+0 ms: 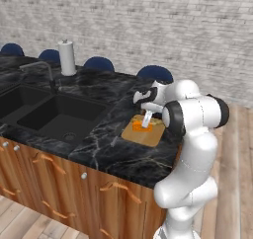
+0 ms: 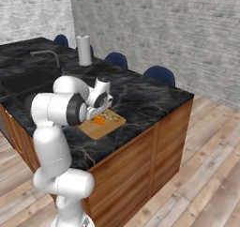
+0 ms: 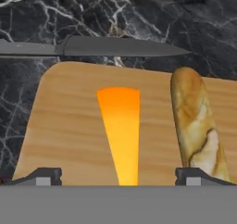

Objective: Retrieve the sausage and cheese from the fridge and place them on the cutting board on the counter.

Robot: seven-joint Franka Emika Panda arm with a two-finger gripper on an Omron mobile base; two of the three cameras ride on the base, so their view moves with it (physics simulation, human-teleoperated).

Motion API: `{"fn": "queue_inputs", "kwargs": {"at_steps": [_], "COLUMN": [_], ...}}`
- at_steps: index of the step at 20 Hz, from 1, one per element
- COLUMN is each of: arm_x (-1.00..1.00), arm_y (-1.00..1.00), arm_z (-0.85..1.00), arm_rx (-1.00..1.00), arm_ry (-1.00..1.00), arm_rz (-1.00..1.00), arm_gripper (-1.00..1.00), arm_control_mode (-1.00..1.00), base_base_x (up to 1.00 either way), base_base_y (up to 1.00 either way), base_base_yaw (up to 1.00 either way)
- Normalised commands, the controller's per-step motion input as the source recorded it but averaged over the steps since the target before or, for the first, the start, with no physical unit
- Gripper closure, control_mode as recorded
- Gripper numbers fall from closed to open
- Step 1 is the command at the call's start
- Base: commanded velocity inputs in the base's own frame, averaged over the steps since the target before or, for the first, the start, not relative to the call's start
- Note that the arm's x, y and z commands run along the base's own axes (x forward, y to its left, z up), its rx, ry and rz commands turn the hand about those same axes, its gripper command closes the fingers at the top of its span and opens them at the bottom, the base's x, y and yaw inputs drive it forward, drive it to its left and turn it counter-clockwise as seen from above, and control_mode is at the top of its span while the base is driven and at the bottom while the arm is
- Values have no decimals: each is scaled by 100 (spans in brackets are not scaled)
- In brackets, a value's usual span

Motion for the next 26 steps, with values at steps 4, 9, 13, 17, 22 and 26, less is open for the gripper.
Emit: {"fn": "queue_inputs", "kwargs": {"at_steps": [4, 9, 13, 17, 22, 26], "arm_x": [-64, -78, -77, -69, -66, -73], "arm_y": [10, 13, 10, 6, 1, 1], "arm_z": [29, 4, 4, 16, 39, 34], "arm_rx": [0, 0, 3, 1, 1, 0], "arm_ry": [-10, -11, -8, -5, -3, -18], "arm_rz": [0, -10, -26, -27, -14, -13], "arm_gripper": [-100, -100, -100, -100, -100, -100], "arm_control_mode": [-100, -100, -100, -100, -100, -100], "base_base_x": [0, 0, 0, 0, 0, 0], "base_base_y": [0, 0, 0, 0, 0, 0], "base_base_yaw": [0, 0, 0, 0, 0, 0]}}
